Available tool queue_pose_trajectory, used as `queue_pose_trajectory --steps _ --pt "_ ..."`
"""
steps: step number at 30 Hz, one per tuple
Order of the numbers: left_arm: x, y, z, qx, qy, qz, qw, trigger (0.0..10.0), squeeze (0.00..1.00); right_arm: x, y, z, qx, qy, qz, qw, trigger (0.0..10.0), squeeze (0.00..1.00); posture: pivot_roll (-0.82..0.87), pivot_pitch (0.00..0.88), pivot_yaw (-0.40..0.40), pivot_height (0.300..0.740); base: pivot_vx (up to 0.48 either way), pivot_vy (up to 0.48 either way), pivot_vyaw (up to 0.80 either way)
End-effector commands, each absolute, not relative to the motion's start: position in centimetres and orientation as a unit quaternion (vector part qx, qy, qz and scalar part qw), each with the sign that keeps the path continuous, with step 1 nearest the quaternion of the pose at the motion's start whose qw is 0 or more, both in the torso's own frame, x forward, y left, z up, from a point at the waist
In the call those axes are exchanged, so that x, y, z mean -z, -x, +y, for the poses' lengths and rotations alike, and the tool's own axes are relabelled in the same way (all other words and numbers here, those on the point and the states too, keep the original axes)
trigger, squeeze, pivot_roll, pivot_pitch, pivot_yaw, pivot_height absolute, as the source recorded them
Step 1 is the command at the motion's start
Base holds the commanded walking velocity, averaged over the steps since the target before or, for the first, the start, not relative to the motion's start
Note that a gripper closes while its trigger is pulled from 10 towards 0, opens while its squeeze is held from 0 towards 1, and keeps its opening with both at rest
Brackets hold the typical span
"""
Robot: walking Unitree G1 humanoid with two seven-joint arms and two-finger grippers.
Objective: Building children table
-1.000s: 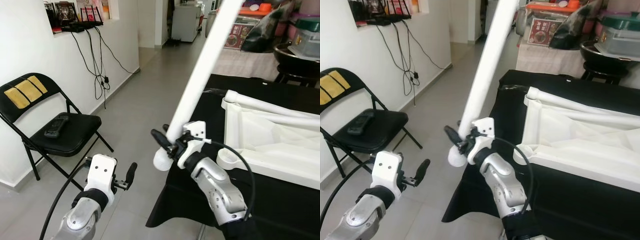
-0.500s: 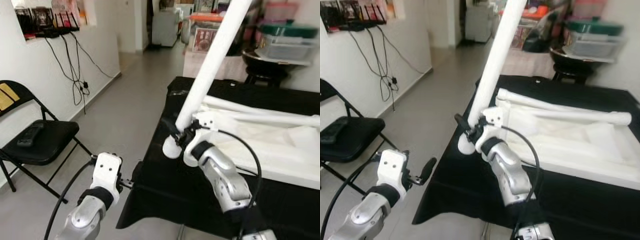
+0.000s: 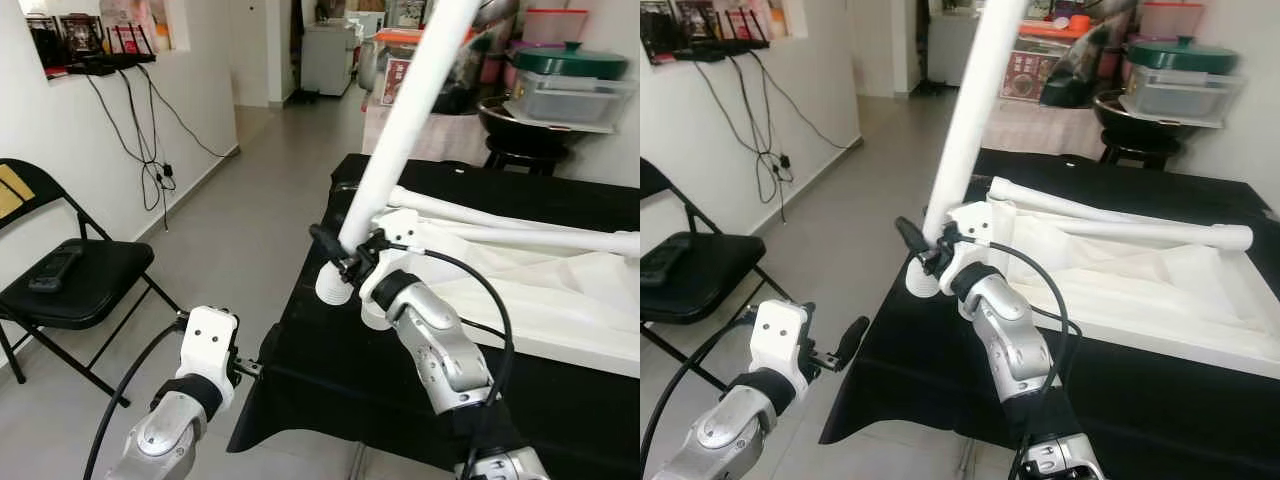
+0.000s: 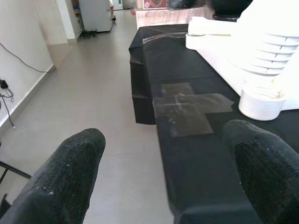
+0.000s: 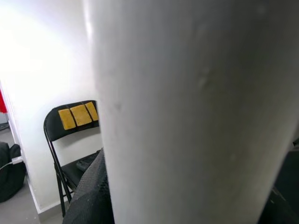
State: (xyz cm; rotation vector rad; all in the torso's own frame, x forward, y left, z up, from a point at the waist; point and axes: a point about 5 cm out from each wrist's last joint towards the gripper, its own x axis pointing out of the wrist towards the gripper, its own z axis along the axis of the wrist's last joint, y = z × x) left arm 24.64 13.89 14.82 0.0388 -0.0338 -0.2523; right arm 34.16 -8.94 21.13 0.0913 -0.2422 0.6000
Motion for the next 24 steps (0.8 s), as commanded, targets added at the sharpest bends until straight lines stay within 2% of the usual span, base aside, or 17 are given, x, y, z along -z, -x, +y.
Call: queue_pose_trajectory --steps 1,5,7,10,11,15,16,23,24 --pt "-14.9 -24.4 13.8 0.131 -0.018 -0.015 0.991 10.0 0.0 -22.4 -34.5 -8.6 -0.301 -0.021 -0.141 0.943 10.0 0.0 0.01 0.054 -0.072 0.74 0.0 0.0 0.0" --pt "-15.1 -23.9 13.3 0.149 -0.015 -0.014 0.989 10.0 0.0 -23.2 -35.4 -8.0 -0.312 0.002 -0.145 0.939 10.0 0.0 0.01 0.092 -0.085 0.74 0.0 0.0 0.0" --pt "-15.3 -22.8 12.6 0.196 -0.025 -0.004 0.98 10.0 0.0 -24.5 -36.8 -7.7 -0.314 0.01 -0.145 0.938 10.0 0.0 0.02 0.151 -0.091 0.74 0.0 0.0 0.0" --pt "-15.4 -22.3 12.4 0.218 -0.038 0.001 0.975 10.0 0.0 -24.9 -37.3 -7.7 -0.312 0.011 -0.144 0.939 10.0 0.0 0.03 0.158 -0.092 0.74 0.0 0.0 0.0" --pt "-15.2 -21.6 12.4 0.238 -0.055 0.009 0.97 10.0 0.0 -25.3 -38.1 -8.2 -0.302 0.013 -0.14 0.943 10.0 0.0 0.03 0.196 -0.097 0.74 0.0 0.0 0.0" --pt "-15.3 -20.5 12.6 0.244 -0.07 0.012 0.967 10.0 0.0 -26.0 -39.4 -9.6 -0.277 0.012 -0.13 0.952 10.0 0.0 0.05 0.253 -0.106 0.74 0.0 0.0 0.0" --pt "-15.7 -19.8 12.6 0.241 -0.075 0.005 0.968 10.0 0.0 -26.7 -39.7 -10.5 -0.278 -0.013 -0.128 0.952 10.0 0.0 0.05 0.279 -0.102 0.74 0.0 0.0 -0.8" --pt "-16.1 -19.8 13.1 0.206 -0.075 -0.006 0.976 10.0 0.0 -27.5 -39.5 -11.0 -0.299 -0.033 -0.143 0.943 10.0 0.0 0.05 0.296 -0.093 0.74 0.0 0.0 -0.8" --pt "-16.3 -19.8 13.5 0.183 -0.07 -0.011 0.981 10.0 0.0 -28.0 -39.2 -11.0 -0.32 -0.041 -0.159 0.933 10.0 0.0 0.05 0.314 -0.078 0.74 0.0 0.0 -0.8"
